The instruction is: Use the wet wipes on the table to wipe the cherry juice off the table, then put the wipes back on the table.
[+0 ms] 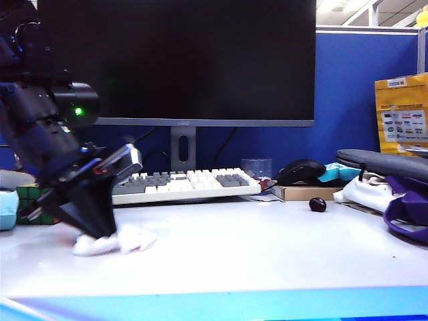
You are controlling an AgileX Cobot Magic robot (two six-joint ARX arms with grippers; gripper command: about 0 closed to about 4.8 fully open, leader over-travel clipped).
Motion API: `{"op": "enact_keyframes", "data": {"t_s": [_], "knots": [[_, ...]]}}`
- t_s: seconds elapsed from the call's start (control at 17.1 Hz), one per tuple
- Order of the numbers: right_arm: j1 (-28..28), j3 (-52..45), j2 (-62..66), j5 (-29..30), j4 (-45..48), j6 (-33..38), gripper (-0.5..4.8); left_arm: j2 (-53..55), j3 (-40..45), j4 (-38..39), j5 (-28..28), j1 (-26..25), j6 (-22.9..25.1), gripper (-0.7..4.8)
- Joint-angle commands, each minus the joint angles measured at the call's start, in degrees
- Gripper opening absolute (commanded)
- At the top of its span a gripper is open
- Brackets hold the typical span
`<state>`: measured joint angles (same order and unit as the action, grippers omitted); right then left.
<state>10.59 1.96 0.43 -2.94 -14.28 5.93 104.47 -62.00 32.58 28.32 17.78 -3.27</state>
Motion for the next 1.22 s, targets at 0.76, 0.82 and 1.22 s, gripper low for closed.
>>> {"op": "enact_keyframes", "data": {"t_s": [0.76,0.82,1.22], "knots": [[0.04,-0.13,-0.02,0.11,0.44,-0.13,0.00,3.04,-4.94,-13.18,-19.21,-0.09,-0.66,-0.05],[0.04,-0.13,-0.02,0.11,0.44,-0.13,0.00,3.67,-5.92,-13.38,-20.55,-0.09,-1.64,-0.05],[0.04,-0.13,-0.02,0.11,0.44,-0.13,0.00,6.78,-12.81,-6.21,-46.25,-0.17,11.41,-0.05]]}}
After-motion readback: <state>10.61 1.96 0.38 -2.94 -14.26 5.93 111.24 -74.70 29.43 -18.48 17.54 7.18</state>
